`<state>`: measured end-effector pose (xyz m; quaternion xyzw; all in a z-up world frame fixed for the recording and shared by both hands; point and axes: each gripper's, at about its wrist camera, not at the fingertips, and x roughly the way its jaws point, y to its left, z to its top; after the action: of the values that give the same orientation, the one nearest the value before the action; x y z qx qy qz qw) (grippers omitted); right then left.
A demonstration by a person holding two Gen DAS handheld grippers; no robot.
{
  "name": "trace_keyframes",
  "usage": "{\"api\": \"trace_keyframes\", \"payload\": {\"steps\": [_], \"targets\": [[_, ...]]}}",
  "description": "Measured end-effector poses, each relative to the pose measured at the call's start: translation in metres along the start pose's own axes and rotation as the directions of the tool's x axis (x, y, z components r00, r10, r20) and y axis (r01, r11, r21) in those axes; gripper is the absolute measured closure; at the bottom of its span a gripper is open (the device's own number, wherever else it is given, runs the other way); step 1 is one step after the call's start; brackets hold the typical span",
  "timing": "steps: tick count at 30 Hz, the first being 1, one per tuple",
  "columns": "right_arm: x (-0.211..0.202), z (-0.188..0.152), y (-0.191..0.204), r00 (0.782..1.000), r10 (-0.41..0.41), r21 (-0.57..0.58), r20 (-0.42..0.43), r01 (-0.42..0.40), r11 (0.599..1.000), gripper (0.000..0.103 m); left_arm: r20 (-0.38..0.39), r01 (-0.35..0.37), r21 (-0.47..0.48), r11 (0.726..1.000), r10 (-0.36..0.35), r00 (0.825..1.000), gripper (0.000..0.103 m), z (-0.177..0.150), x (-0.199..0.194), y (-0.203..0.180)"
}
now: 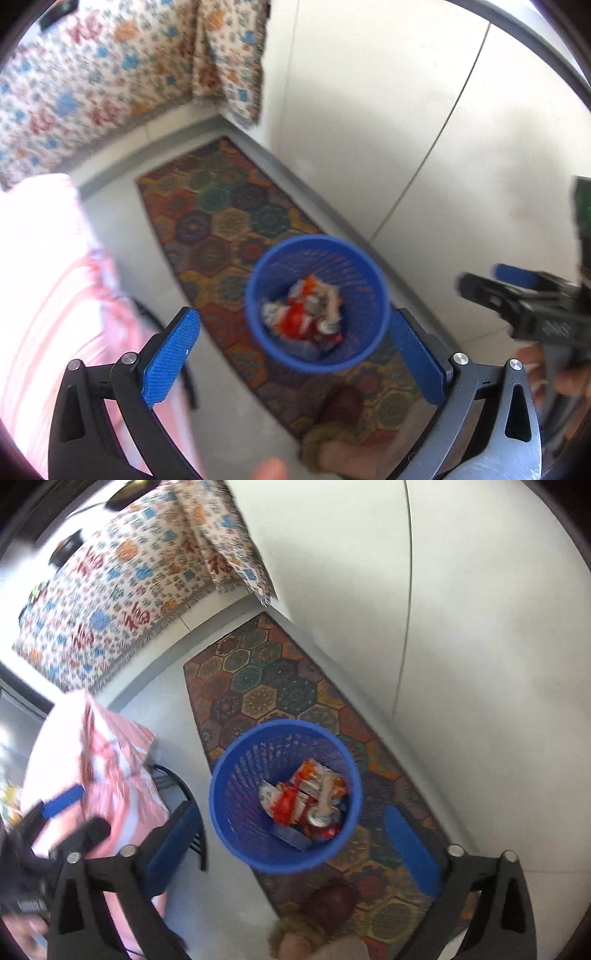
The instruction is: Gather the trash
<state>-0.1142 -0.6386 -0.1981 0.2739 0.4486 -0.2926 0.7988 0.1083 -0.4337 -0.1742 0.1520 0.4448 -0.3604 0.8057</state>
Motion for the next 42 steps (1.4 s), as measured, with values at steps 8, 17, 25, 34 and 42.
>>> {"api": "trace_keyframes", "payload": {"steps": [8, 17, 25, 34, 42], "targets": [[-0.076, -0.072, 0.036, 0.992, -0.065, -0.048, 0.106, 0.070, 0.996, 0.000, 0.109, -0.102, 0.043, 0.994, 0.097, 0.989, 0.000, -0.032, -0.069, -0.006], [-0.119, -0.094, 0.059, 0.979, -0.109, -0.093, 0.171, 0.127, 0.988, 0.000, 0.113, -0.143, 0.017, 0.990, 0.141, 0.984, 0.001, -0.040, -0.095, -0.003], [-0.131, -0.102, 0.065, 0.977, -0.117, -0.107, 0.176, 0.137, 0.985, 0.000, 0.092, -0.134, 0.009, 0.991, 0.133, 0.987, 0.001, -0.042, -0.098, -0.003], [-0.136, -0.105, 0.070, 0.977, -0.110, -0.116, 0.180, 0.133, 0.984, 0.000, 0.076, -0.121, 0.001, 0.993, 0.121, 0.990, 0.001, -0.044, -0.096, -0.002], [-0.136, -0.105, 0.071, 0.978, -0.110, -0.113, 0.175, 0.131, 0.985, 0.000, 0.065, -0.109, 0.004, 0.994, 0.109, 0.992, 0.001, -0.045, -0.095, -0.002]]}}
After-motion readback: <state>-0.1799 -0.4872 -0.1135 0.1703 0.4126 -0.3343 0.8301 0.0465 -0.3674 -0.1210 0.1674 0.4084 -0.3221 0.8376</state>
